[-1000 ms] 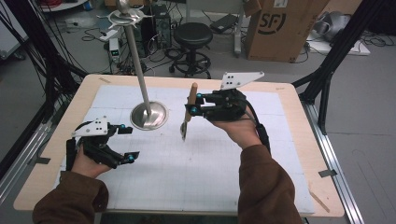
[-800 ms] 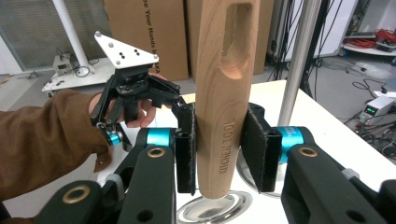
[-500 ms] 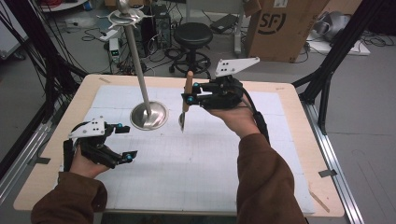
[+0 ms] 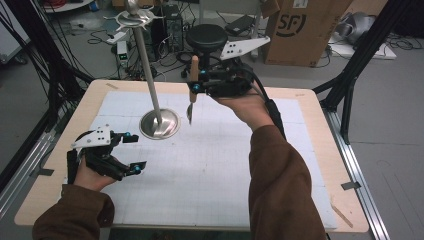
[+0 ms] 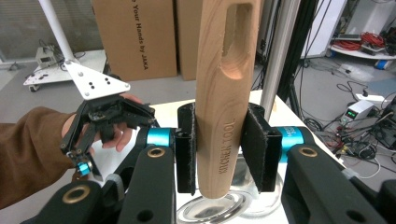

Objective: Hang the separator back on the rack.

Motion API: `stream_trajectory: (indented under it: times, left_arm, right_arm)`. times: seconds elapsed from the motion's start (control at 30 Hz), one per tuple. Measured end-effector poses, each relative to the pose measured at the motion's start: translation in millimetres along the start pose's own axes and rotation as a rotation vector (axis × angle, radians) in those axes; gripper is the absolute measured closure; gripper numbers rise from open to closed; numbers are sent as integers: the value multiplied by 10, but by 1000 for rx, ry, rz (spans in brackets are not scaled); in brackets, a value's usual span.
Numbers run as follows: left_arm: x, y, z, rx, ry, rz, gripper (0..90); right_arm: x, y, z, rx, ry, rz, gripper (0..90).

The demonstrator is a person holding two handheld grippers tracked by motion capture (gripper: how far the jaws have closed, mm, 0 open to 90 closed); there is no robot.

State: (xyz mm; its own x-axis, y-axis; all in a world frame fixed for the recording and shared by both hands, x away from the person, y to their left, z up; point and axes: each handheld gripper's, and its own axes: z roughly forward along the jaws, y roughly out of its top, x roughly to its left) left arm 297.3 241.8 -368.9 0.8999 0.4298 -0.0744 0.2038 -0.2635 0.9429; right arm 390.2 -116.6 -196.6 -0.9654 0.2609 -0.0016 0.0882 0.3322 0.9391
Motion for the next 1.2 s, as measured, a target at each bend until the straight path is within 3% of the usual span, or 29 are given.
stream_trajectory:
  times: [0.4,0.73,1.2]
  left_arm:
    - [-1,-11,-9,-3,-3,-3,61]
    - [-1,-19,-16,-12,-15,-9,61]
    - [12,-14,-35,-23,-20,-25,61]
  right_arm:
    - [-71,231,215,32,1,-16,676]
    - [-118,364,265,41,-8,-24,676]
    - [-353,453,334,52,-28,-9,676]
